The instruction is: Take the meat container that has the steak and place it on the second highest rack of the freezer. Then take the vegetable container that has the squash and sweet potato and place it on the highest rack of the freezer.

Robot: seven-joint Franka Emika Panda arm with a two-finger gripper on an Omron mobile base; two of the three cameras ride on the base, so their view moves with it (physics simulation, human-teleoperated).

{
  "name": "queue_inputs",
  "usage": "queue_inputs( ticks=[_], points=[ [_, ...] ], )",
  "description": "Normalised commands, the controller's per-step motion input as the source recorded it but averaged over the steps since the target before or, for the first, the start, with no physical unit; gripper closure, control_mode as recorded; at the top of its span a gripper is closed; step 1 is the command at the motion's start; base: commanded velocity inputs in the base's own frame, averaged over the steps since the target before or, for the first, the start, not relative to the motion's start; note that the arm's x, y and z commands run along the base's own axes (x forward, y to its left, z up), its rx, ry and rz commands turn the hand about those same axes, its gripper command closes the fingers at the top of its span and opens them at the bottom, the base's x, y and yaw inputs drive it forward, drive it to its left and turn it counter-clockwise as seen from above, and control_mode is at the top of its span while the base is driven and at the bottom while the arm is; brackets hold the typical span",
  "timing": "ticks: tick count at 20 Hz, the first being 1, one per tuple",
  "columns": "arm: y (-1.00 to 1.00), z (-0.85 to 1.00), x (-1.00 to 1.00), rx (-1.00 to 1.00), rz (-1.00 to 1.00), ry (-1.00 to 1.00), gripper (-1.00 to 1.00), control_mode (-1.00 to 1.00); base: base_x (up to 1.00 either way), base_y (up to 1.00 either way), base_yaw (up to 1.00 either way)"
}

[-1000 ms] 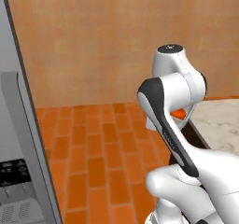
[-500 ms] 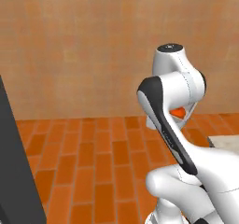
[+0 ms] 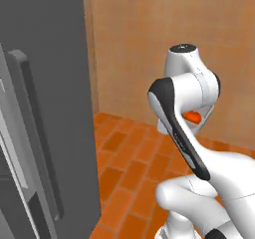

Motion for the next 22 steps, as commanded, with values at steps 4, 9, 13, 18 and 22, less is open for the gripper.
queue_inputs(
  ticks=[4,9,13,18,22],
  points=[
    [0.0,0.0,0.0,0.0,0.0,0.0,1.0,1.0,0.33,-0.16,0.8],
    [0.0,0.0,0.0,0.0,0.0,0.0,1.0,1.0,0.12,-0.35,0.68],
    [0.0,0.0,0.0,0.0,0.0,0.0,1.0,1.0,0.34,-0.33,0.66],
    [0.0,0.0,0.0,0.0,0.0,0.0,1.0,1.0,0.11,-0.07,0.71],
    [0.0,0.0,0.0,0.0,0.0,0.0,1.0,1.0,0.41,0.0,0.63]
  ],
)
